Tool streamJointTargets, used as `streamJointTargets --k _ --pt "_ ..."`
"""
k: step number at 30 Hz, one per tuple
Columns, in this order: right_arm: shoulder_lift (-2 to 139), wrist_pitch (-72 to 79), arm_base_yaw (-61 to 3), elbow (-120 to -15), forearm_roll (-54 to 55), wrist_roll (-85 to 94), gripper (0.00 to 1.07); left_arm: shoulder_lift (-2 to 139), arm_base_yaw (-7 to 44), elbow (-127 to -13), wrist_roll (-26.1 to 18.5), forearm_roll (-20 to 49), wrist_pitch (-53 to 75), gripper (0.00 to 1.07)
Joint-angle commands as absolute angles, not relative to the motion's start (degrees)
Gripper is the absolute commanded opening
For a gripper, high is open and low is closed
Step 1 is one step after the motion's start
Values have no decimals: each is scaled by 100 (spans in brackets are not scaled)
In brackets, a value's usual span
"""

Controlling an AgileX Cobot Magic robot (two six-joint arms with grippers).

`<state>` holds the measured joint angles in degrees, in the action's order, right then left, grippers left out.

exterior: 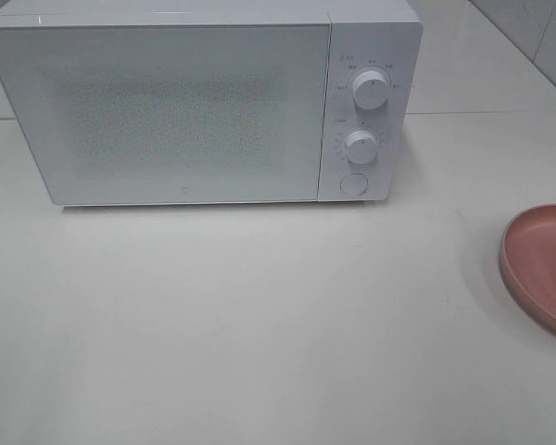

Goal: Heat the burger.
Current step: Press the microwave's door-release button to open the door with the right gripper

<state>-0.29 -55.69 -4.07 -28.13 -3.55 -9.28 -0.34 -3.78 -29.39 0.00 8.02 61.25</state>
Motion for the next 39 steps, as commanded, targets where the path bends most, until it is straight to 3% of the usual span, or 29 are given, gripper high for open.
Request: streamJointTargets --k 1,21,39 --pt "-178 -5512 -435 -2807 -350 -882 73 -166 -407 -2939 0 814 6079 98" --pt "-120 -5237 -435 -3019 -367 -1043 73 -166 -407 -2939 0 814 6079 98" --pt "1186 -4257 -435 -3037 -367 -1037 73 -166 -407 -2939 0 808 6079 98"
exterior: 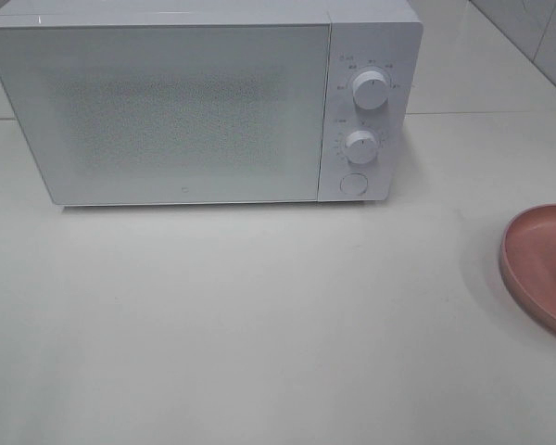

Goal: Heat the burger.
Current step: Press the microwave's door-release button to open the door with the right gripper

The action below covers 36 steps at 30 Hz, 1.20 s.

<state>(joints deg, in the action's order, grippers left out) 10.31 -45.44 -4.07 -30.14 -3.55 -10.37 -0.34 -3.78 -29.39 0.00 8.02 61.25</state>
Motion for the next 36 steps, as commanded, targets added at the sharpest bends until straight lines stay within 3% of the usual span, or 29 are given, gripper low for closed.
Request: streamJointTargets --k 1,36 --pt "1249 -4165 -435 -3037 -367 -1037 73 -166 -407 -2939 0 808 6079 98" --pt "3696 -1696 -435 -3014 -367 -1031 73 -166 -407 -2939 0 808 6079 98"
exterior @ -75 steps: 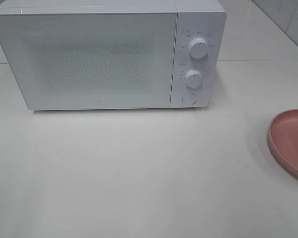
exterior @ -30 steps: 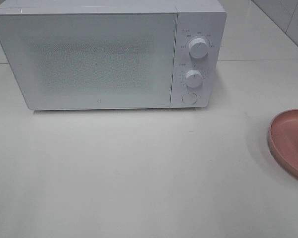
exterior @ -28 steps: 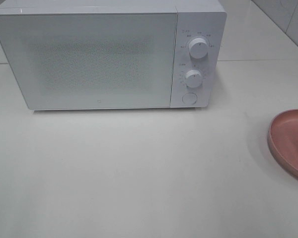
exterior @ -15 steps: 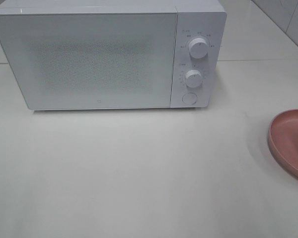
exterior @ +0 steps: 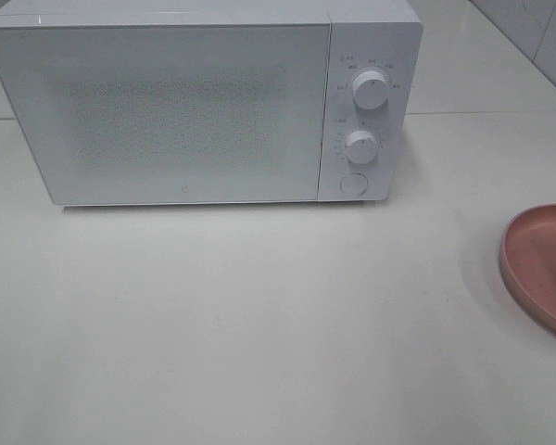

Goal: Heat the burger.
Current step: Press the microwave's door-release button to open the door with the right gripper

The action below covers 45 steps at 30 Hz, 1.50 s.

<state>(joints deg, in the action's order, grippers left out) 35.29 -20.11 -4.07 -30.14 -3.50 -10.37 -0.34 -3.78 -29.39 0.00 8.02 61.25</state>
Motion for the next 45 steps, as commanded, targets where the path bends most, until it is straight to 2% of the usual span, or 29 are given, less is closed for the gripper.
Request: streamJointTargets --k 1,8,13,19,21,34,45 --pt "3839 -1467 -435 -2951 -367 -1031 73 -166 -407 -2939 0 808 6079 98" --pt "4148 -447 -435 -2550 -367 -1031 73 -166 -407 -2939 0 808 6079 98" --pt "4555 1043 -435 -2040 -367 -1031 73 -166 -407 -2939 0 808 6079 98" --pt "4859 1748 -435 -1845 -401 -1031 73 -166 -407 -2939 0 808 6079 98" --pt "5180 2223 -435 -1805 -768 -1008 73 -166 -407 -2939 0 808 6079 98" --pt "6119 3386 -435 -1799 -848 -596 73 -166 -407 -2939 0 808 6079 98" --pt "6686 4206 -504 -1627 -292 -361 73 -166 -407 -2939 0 808 6079 98"
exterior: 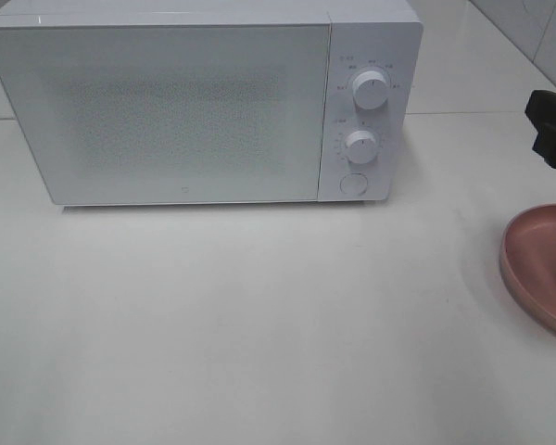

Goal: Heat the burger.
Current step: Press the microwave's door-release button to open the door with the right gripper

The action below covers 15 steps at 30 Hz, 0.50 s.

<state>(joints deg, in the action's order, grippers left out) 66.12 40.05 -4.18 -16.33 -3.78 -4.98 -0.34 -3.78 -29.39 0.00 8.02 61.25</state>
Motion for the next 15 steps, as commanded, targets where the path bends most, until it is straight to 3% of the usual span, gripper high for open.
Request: streamJointTargets --k 1,15 --pt "6721 4246 -579 -1627 -241 -327 73 -166 -407 -2939 0 808 6079 98" --pt "7809 5283 -2011 -1627 1467 1117 73 -166 -407 -2939 0 808 6079 98"
